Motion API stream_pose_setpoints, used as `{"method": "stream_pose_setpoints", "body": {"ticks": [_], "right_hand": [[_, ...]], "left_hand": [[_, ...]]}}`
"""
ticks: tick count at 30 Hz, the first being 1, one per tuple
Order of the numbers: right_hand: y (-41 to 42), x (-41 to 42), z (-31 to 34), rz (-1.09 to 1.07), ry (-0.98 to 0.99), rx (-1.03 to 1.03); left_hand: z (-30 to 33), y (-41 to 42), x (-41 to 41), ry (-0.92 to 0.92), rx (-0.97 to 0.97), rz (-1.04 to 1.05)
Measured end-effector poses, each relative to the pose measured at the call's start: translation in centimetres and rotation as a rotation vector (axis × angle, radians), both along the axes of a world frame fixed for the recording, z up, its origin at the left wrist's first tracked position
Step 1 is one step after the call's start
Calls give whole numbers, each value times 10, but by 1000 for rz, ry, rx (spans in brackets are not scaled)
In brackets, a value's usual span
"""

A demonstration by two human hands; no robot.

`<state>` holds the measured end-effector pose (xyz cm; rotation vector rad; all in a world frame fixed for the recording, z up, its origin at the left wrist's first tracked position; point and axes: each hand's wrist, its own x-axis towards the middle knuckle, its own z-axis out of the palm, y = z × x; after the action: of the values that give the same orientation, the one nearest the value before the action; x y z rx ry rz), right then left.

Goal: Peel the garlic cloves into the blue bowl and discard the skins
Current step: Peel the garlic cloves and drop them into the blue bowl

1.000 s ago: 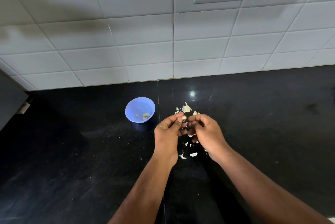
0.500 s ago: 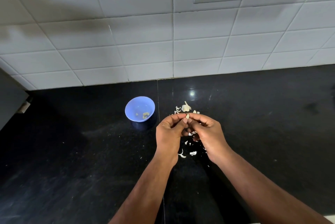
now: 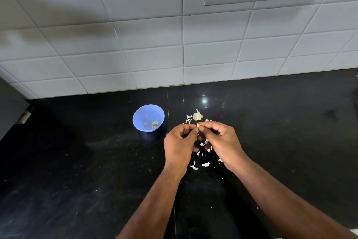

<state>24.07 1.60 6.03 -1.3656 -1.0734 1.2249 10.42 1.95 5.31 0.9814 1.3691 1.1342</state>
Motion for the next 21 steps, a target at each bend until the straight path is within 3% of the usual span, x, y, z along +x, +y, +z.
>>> {"method": "stream_pose_setpoints", "body": {"ticks": [5, 16, 21], "right_hand": [[3, 4, 3, 51, -17, 14], [7, 0, 4, 47, 13, 25], [7, -2, 4, -6, 109, -37]], "left_hand": [[2, 4, -7, -141, -79, -55], [0, 12, -4, -36, -58, -108], [3, 11, -1, -94, -119, -88]]}}
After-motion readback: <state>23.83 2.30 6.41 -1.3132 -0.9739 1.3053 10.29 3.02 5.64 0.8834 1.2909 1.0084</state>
